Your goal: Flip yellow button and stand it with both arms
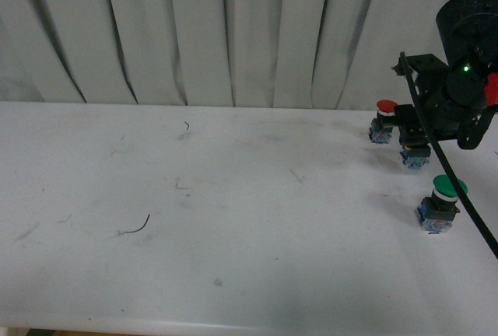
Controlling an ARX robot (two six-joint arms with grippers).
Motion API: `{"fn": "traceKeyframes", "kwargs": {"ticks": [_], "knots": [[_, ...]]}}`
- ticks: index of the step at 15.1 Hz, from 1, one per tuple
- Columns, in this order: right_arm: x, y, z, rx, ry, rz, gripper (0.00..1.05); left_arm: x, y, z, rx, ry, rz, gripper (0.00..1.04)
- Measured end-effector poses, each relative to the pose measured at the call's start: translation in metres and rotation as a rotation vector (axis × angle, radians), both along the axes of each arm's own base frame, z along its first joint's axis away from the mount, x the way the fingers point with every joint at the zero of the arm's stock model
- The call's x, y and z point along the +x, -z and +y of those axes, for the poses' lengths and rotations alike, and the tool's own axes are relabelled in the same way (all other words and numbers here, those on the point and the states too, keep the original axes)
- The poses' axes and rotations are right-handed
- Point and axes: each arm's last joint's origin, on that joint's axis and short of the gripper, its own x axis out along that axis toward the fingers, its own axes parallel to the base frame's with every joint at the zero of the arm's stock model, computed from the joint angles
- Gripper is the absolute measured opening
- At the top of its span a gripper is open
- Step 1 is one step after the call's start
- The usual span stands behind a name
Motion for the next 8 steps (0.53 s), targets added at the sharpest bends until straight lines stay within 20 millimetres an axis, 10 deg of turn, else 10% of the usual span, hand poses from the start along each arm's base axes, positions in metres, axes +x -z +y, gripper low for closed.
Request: {"fn": "traceKeyframes", "kwargs": {"ticks": [8], "knots": [[-0.0014,0.0094,0.0084,-0.002,0.053,-0.018,0.34,0.0000,0.0000,0.0000,0.000,0.000,0.000,0.98]]}}
